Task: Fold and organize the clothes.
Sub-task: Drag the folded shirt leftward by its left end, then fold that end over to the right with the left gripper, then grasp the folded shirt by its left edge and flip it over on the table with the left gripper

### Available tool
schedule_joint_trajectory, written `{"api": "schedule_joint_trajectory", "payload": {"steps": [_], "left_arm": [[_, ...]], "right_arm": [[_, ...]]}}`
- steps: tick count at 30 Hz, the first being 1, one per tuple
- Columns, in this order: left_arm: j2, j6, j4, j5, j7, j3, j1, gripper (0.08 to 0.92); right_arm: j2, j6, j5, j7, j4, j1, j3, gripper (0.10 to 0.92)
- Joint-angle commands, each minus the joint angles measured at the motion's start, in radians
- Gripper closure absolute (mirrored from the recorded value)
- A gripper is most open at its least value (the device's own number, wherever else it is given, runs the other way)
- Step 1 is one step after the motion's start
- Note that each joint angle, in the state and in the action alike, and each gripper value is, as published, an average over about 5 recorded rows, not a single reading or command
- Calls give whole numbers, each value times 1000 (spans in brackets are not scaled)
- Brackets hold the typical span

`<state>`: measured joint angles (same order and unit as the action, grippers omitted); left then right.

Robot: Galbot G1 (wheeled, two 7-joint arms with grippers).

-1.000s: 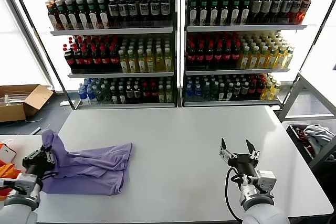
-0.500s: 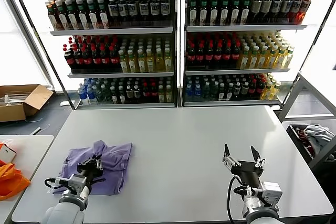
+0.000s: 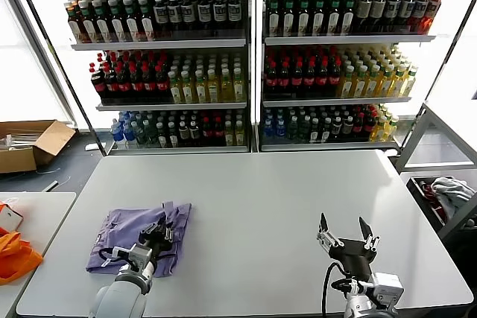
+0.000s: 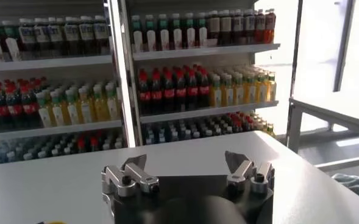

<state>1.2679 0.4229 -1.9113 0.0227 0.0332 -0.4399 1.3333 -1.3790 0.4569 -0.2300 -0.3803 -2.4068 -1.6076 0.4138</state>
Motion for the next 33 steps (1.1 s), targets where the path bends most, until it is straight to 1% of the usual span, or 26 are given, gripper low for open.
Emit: {"api": "schedule_joint_trajectory", "payload": {"steps": [1,3,7,12,14,16,18,21,26,33], "left_arm": [[27,-63,39,-67,-14,55,7,717],[30,-46,-3,-143,-10,64,28,656],[35,18,-156,-365,0,63,77,544],[35,24,-310,-505,-61,-5,68,396],[21,18,-350,-530,-85,-50,66,345],[3,5,-364,-524,-99,-96,67,284],[-21,-14,-340,-479,-112,-152,67,231],[-57,-47,-243,-395,-124,-239,70,187],[-106,-56,-100,-352,-119,-328,99,178],[-120,-49,-13,-326,-95,-346,105,177]], "right_arm": [[-9,-7,13,1,1,-18,-10,203],[-8,-7,12,1,6,-14,-11,203],[2,-9,4,1,25,-3,-12,203],[12,-13,-9,1,53,19,-23,203],[15,-12,-14,1,65,31,-28,203],[18,-12,-19,1,78,44,-33,203],[22,-13,-25,2,88,55,-39,203],[29,-13,-34,4,99,69,-45,203],[41,-15,-48,7,119,88,-46,203],[44,-26,-56,9,141,93,-46,203]]}}
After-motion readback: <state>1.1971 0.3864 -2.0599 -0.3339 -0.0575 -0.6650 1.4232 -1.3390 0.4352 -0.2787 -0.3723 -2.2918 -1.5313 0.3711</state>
